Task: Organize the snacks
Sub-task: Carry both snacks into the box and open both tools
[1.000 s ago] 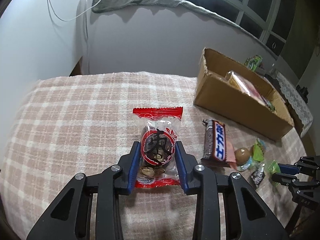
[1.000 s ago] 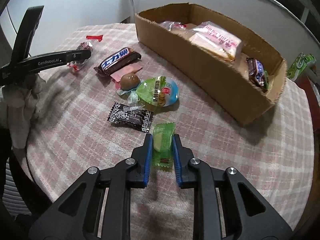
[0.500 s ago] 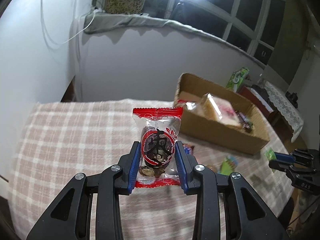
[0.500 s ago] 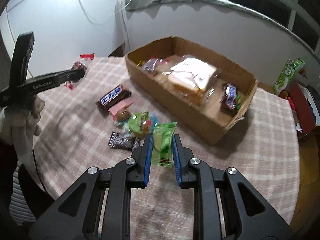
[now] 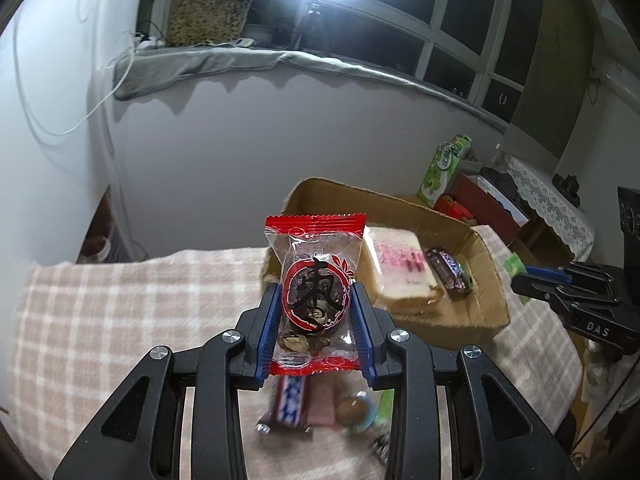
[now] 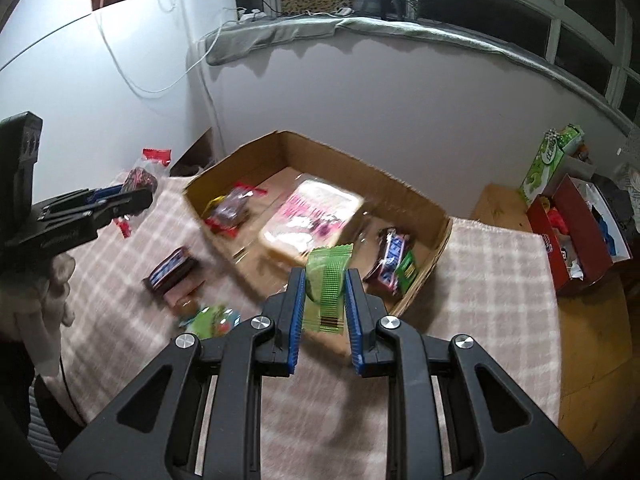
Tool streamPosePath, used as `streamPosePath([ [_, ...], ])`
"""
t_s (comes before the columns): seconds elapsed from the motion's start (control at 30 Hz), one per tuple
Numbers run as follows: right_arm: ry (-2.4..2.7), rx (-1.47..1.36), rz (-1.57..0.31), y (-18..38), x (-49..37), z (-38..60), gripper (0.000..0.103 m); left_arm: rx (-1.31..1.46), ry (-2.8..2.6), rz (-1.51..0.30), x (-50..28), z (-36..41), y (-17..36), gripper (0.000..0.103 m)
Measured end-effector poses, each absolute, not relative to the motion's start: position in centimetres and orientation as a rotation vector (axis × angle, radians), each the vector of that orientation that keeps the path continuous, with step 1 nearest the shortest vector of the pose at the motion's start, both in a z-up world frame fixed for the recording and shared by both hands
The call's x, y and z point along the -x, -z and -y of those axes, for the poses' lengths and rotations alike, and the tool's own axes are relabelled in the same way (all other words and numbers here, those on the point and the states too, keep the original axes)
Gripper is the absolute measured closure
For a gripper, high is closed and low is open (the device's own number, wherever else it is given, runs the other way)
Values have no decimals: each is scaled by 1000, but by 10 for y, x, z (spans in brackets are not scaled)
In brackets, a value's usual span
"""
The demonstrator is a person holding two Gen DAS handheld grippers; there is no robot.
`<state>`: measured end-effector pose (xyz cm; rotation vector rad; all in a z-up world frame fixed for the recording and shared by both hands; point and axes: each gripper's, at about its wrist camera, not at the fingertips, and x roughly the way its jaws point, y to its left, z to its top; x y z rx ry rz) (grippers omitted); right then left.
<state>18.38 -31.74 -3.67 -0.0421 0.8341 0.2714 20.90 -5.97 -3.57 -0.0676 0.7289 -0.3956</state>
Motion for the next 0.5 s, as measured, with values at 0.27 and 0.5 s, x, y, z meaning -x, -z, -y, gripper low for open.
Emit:
streamPosePath([
  [0.27,-252,43,-848,45,-218,326,83,56,408,-752,-236,86,40,71],
  [0.5,-244,41,-861,53,-239,330,83,68,414,-782,-255,98,48,71],
])
